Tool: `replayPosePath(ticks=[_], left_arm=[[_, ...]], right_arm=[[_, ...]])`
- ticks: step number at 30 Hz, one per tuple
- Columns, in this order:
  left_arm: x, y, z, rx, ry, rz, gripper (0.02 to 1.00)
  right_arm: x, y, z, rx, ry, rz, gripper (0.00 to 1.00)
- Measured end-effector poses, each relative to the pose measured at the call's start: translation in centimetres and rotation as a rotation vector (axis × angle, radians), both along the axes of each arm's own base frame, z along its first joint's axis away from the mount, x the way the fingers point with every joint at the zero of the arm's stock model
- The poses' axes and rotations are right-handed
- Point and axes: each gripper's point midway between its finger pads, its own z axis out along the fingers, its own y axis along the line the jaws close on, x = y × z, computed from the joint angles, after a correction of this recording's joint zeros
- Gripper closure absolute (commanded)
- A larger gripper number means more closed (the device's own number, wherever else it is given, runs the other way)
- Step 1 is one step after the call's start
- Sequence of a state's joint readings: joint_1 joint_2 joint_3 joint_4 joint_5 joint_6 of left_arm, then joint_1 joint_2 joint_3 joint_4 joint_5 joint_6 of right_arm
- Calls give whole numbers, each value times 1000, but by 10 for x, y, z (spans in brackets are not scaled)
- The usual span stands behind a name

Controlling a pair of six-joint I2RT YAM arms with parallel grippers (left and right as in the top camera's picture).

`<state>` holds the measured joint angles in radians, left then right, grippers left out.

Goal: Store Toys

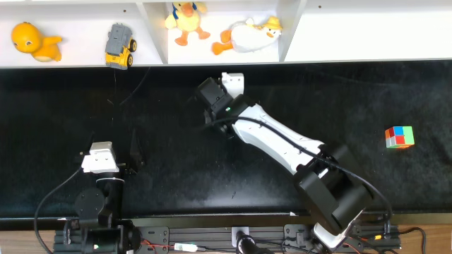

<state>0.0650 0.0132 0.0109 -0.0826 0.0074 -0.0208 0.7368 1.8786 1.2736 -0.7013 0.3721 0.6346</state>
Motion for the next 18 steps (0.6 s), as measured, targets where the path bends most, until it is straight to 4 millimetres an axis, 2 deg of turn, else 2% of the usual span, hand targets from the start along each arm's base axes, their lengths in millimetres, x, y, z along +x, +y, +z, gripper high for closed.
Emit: replayPosePath(ticks=[4,9,13,14,16,17,18], left_arm=[[0,0,0,0,0,0,20],[0,0,0,0,0,0,20],[0,0,0,0,0,0,20],[0,0,0,0,0,0,20],[0,0,0,0,0,0,20],[0,0,0,0,0,0,20],[0,0,0,0,0,0,20]], right_arm=[[4,-3,-4,0,11,3,5],[-3,-2,-24,-10,75,28,1],[-3,1,-26,0,84,35,82],[-3,1,-26,1,86,37,150],[-4,2,-26,1,91,48,448],[-3,2,-26,2,90,46,520],[-4,2,-26,2,92,49,643]])
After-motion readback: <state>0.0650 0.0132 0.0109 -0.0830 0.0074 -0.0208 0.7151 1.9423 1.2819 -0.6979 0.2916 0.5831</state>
